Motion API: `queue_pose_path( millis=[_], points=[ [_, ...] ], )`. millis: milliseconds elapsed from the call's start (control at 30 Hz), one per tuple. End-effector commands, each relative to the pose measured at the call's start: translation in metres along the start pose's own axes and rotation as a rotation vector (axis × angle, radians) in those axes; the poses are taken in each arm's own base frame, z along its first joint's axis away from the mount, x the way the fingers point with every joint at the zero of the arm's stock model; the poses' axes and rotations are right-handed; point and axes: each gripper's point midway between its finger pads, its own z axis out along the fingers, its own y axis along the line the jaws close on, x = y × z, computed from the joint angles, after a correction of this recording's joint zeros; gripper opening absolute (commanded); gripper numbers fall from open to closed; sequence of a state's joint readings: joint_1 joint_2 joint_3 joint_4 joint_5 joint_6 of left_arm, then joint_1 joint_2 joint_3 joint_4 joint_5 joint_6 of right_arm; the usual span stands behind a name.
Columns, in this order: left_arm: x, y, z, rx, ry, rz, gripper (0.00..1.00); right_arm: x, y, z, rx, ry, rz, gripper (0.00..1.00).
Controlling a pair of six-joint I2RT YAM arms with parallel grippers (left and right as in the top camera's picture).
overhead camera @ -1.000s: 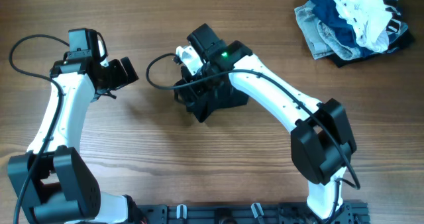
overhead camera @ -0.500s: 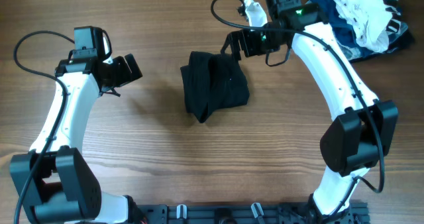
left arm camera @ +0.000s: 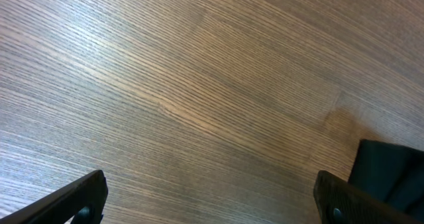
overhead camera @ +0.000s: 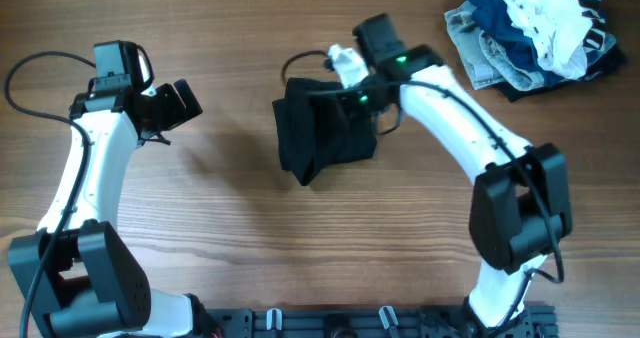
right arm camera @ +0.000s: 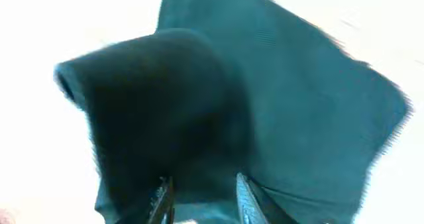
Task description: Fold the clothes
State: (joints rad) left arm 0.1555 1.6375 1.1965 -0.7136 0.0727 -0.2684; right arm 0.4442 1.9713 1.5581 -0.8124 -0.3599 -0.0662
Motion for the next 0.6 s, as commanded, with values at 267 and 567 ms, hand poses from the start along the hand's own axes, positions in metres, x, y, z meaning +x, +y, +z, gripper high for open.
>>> queue_pose_path(
  millis=[267, 567],
  points=[
    [-0.006, 0.001, -0.005, 0.0, -0.023, -0.005, 1.0, 0.044, -0.028, 0.074, 0.089, 0.197, 0.067, 0.2],
    [-0.003, 0.001, -0.005, 0.0, -0.014, -0.005, 1.0, 0.021, -0.008, 0.032, 0.054, 0.207, 0.073, 0.79]
  ],
)
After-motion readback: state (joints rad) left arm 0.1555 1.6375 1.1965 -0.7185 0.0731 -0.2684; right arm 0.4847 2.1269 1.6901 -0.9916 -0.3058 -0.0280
